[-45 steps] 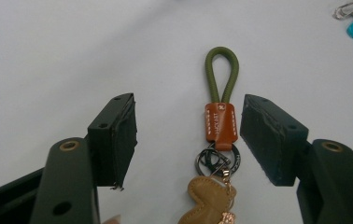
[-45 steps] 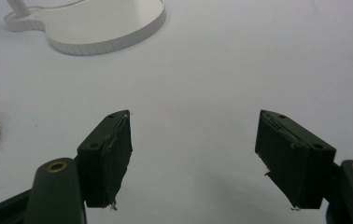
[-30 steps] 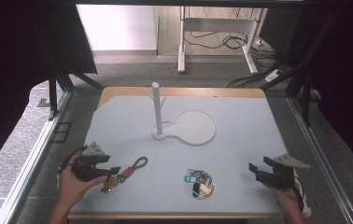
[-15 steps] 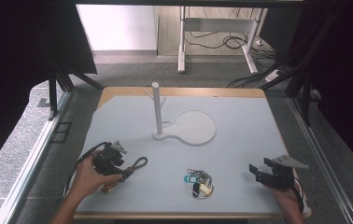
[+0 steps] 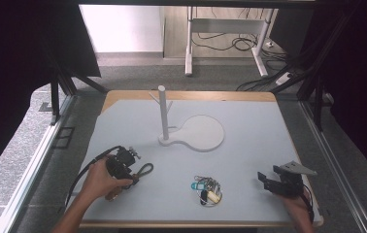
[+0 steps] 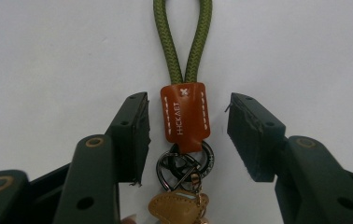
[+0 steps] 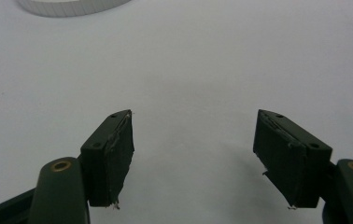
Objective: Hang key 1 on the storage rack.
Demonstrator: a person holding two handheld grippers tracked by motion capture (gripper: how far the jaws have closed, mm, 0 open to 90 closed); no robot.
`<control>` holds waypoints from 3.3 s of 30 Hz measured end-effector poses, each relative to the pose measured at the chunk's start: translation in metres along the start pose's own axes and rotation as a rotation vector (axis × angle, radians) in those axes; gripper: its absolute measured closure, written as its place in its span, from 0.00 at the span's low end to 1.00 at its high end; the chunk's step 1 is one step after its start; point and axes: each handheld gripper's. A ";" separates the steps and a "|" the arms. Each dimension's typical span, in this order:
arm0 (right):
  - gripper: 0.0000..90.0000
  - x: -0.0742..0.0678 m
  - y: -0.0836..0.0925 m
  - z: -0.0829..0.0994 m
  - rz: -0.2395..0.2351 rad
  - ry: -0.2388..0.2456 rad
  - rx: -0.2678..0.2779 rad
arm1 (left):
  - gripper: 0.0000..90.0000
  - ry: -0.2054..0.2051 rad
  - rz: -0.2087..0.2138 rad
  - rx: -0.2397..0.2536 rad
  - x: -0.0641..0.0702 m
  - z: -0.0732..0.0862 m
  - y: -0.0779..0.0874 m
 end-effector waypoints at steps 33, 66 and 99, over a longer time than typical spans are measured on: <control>0.33 -0.003 0.000 0.000 0.003 -0.002 -0.008 | 0.74 0.011 0.020 0.040 -0.010 -0.003 0.009; 0.33 -0.002 0.005 0.001 0.008 -0.005 0.014 | 0.74 0.058 0.085 0.272 -0.037 -0.005 0.078; 0.34 -0.002 0.004 0.001 0.004 -0.010 0.009 | 0.74 0.110 0.095 0.338 -0.061 -0.030 0.100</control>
Point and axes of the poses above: each handheld gripper's, and its own axes: y roughly backward along the jaws, z roughly out of its underside, x roughly to its right, and after that the axes turned 7 degrees about -z, right-handed
